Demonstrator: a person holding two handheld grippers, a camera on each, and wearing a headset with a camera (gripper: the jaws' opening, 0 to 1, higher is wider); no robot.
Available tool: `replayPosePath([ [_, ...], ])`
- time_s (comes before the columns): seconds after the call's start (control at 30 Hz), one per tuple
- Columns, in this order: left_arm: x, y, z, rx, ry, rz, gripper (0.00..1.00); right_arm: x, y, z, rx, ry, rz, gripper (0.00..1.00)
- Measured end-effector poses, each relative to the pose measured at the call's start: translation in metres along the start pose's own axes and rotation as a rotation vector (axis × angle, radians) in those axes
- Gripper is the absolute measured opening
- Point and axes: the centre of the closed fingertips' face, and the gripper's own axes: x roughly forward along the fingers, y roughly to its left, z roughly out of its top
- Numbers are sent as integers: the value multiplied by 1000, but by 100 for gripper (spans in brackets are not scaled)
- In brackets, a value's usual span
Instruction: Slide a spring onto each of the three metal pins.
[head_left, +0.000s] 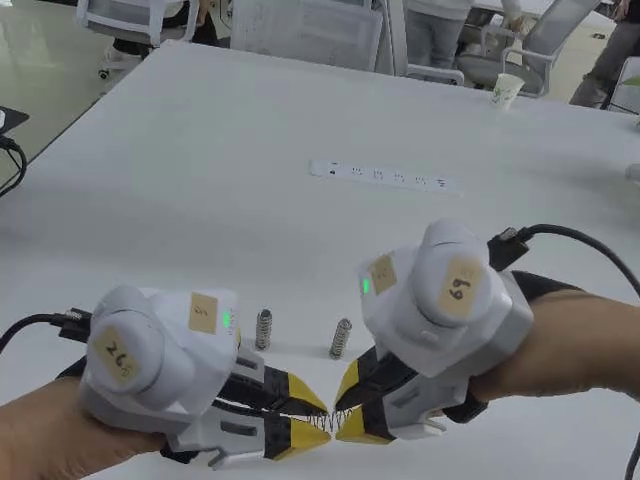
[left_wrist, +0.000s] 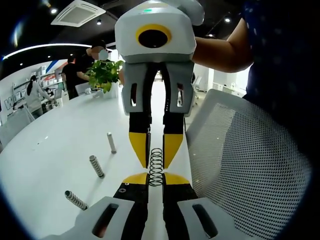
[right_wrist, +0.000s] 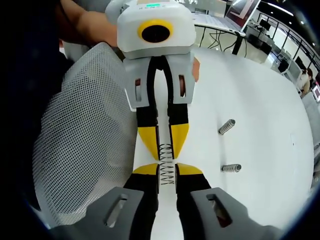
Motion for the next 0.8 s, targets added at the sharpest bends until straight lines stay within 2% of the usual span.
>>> replayPosePath([
  [0.23, -4, 1, 4, -10, -20, 3, 2, 2, 1, -11, 33, -9, 3, 11],
  [0.37, -4, 1, 6, -11, -28, 6, 2, 2, -1, -10, 53, -37, 1, 9],
  [0.6, -4, 2, 6, -17, -30, 11, 2, -11, -1, 4, 82, -72, -3, 8],
  [0.8, -3, 4, 8, -18, -37, 15, 2, -17, -2, 14, 72, -81, -7, 8],
])
